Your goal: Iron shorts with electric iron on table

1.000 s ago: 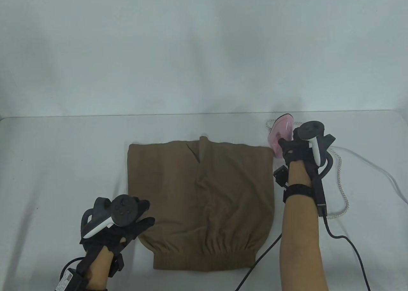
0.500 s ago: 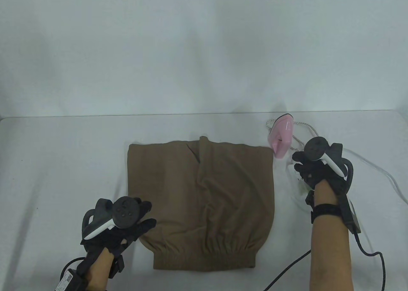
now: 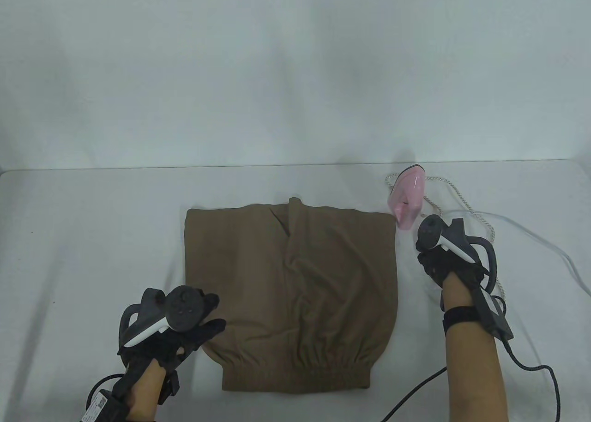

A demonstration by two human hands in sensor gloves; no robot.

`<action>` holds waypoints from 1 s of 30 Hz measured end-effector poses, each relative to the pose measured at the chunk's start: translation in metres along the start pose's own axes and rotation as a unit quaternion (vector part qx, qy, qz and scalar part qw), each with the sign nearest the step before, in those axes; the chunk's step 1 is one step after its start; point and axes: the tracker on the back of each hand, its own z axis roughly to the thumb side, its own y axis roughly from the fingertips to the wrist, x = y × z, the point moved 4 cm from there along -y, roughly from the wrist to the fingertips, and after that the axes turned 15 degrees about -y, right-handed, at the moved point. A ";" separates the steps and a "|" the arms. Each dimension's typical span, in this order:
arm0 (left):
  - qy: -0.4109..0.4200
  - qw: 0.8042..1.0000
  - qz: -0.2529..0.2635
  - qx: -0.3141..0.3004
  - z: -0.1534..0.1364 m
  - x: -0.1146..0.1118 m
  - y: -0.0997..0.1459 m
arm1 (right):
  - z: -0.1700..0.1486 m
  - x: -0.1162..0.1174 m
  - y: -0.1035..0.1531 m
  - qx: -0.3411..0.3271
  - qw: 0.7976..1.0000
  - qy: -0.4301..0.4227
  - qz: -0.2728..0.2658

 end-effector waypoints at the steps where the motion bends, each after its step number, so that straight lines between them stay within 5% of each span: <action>1: 0.000 1.000 0.001 0.000 0.000 0.000 0.000 | 0.002 0.001 -0.001 -0.003 1.000 0.006 0.002; 30: -0.021 0.999 0.003 -0.027 0.018 0.003 -0.004 | -0.003 0.002 -0.012 0.026 0.998 -0.054 0.013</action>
